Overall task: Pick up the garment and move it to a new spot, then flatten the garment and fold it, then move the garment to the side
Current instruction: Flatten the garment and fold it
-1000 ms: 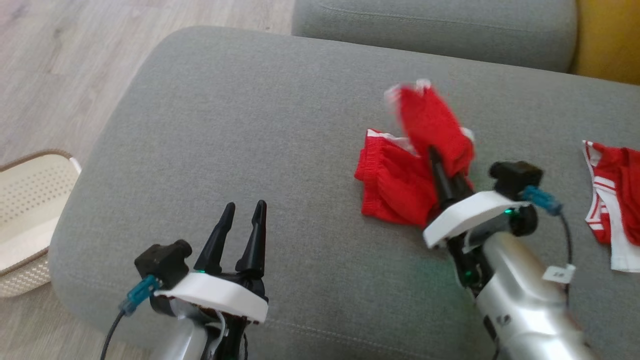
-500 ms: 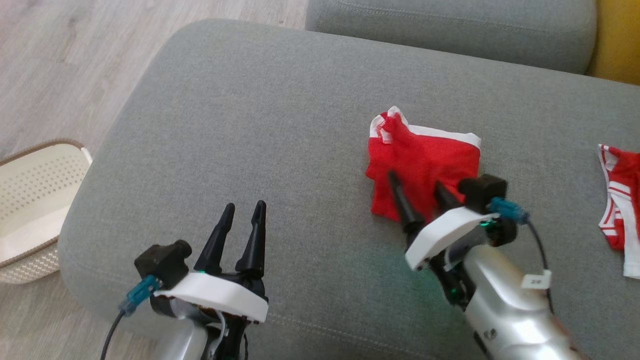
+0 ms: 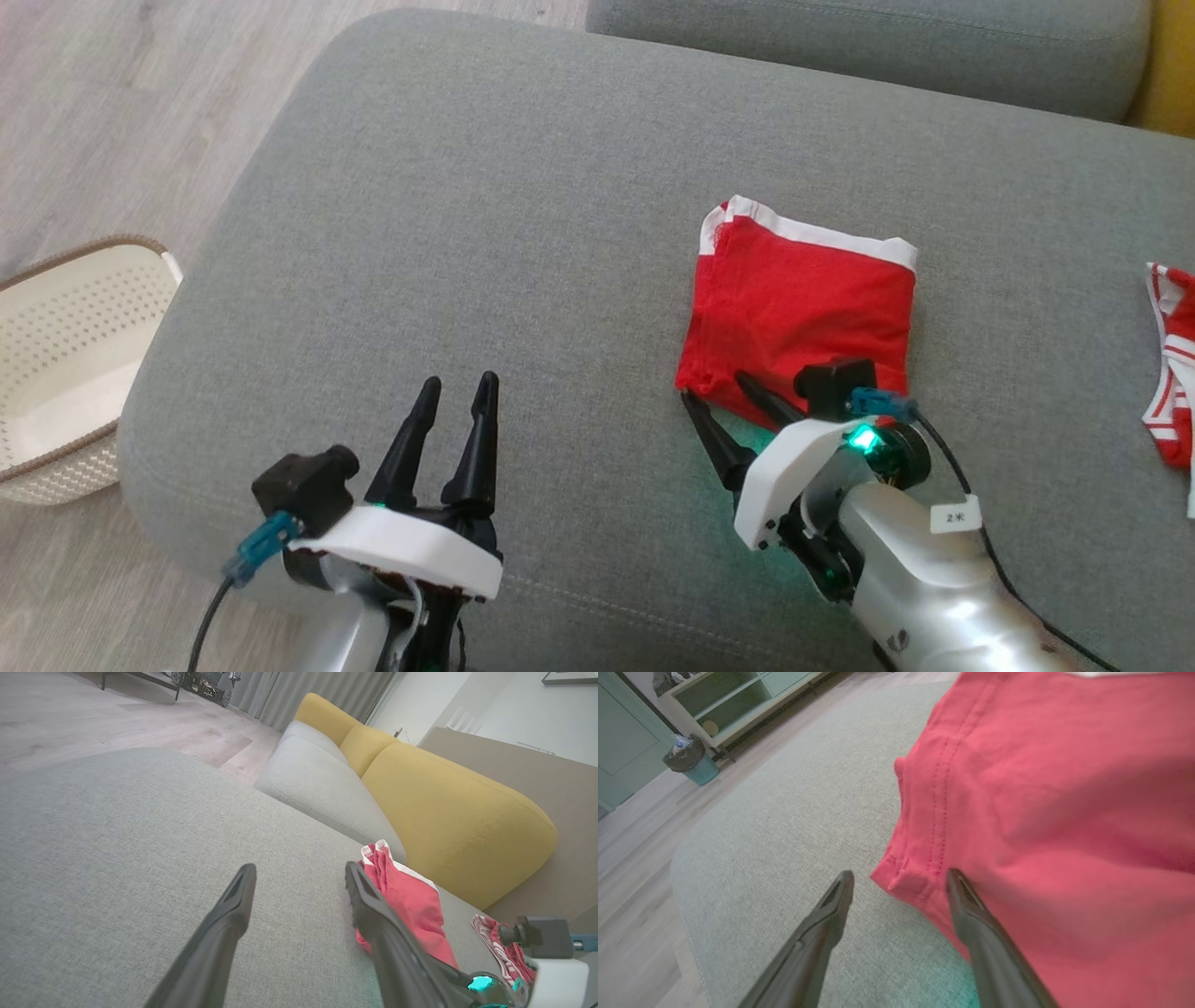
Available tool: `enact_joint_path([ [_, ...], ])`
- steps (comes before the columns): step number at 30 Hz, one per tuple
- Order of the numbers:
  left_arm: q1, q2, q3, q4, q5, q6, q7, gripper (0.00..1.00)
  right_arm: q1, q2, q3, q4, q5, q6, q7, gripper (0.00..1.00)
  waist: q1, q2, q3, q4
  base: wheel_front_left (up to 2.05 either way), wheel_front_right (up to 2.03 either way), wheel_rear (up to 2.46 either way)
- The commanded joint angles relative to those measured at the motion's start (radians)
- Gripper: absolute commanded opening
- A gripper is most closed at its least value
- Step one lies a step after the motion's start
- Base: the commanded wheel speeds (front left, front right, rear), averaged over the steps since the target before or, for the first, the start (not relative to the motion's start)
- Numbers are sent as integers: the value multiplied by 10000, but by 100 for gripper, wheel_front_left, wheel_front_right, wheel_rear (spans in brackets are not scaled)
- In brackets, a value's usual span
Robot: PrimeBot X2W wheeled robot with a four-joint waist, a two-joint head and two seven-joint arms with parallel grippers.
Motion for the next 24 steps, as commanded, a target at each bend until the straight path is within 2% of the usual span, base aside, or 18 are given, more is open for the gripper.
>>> enact_joint_path([
  [1,-463,39,300,-273,-22,35,-120,100,-377,76,172,-170,246,-7,9,100,0,0,6,-6,0,0,0],
  [11,-445,39,496,-255,141,55,-120,100,-698,76,326,-333,810,-7,-704,100,0,0,-187,-636,0,0,0],
  [15,-479,39,699,-361,176,45,-120,100,-859,1,-82,-554,627,-7,-1163,100,0,0,-324,-1102,0,0,0],
  [20,-504,39,963,-602,232,26,-120,100,-717,-748,-891,-1138,-374,-7,-1460,100,0,0,-496,-1642,0,0,0],
  [24,-459,39,1175,-759,302,32,-120,100,-141,-1268,-2152,-1973,-1494,-7,-1504,100,0,0,-600,-2039,0,0,0],
])
